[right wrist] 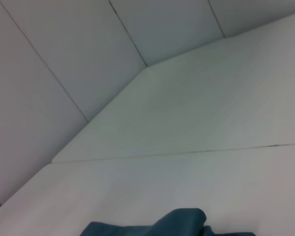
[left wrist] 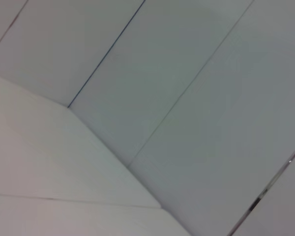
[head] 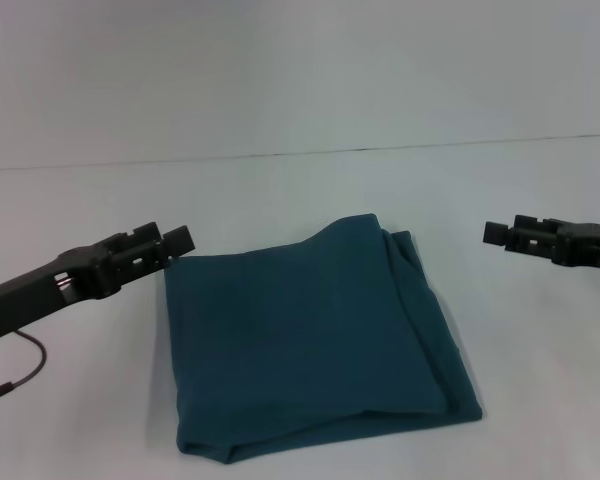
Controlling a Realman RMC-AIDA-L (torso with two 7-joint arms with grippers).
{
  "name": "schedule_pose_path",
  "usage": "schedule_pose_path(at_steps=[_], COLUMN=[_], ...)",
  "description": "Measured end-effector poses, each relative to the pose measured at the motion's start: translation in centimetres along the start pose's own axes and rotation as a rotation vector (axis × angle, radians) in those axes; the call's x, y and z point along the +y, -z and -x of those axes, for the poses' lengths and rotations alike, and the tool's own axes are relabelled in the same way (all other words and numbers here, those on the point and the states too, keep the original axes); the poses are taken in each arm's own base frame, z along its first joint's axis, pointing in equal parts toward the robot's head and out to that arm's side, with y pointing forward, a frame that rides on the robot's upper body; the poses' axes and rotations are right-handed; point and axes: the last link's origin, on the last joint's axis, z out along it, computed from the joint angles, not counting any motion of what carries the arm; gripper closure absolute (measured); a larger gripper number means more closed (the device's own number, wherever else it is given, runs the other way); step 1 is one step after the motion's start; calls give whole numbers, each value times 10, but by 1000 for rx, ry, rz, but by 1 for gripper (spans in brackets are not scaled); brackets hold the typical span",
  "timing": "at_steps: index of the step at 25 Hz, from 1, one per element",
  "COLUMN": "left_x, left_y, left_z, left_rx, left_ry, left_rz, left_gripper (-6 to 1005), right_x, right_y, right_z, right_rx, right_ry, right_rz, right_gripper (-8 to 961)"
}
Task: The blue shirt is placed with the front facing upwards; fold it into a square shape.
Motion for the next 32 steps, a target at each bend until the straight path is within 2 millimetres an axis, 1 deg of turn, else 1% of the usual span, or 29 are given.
schedule_pose_path(at_steps=[2, 6, 9, 15, 18, 21, 25, 32], left_x=[1, 2, 3, 9, 16, 20, 24, 26], left_y=[-3, -3, -1, -1, -6, -11, -16, -19], left_z=[3, 9, 17, 35, 43, 49, 54, 57], left_rx=[27, 61, 64, 10, -45, -77, -105, -119], left_ry=[-6, -43, -88, -169, -209, -212, -213, -207], left_rz=[16, 28, 28, 72, 122, 151, 178, 197], left_gripper=[249, 107, 117, 123, 123, 123, 124, 124], right_x=[3, 13, 19, 34, 42, 49, 55, 58], right_y=[-2, -6, -8, -10, -12, -18, -24, -25], right_z=[-6, -17, -26, -38, -43, -45, -49, -50], right_rx=[-21, -76, -86, -48, -6, 50, 101, 105], right_ry=[19, 68, 101, 163, 195, 220, 235, 233], right_rz=[8, 31, 52, 140, 195, 245, 277, 298], right_gripper=[190, 95, 29, 29, 29, 29, 29, 29])
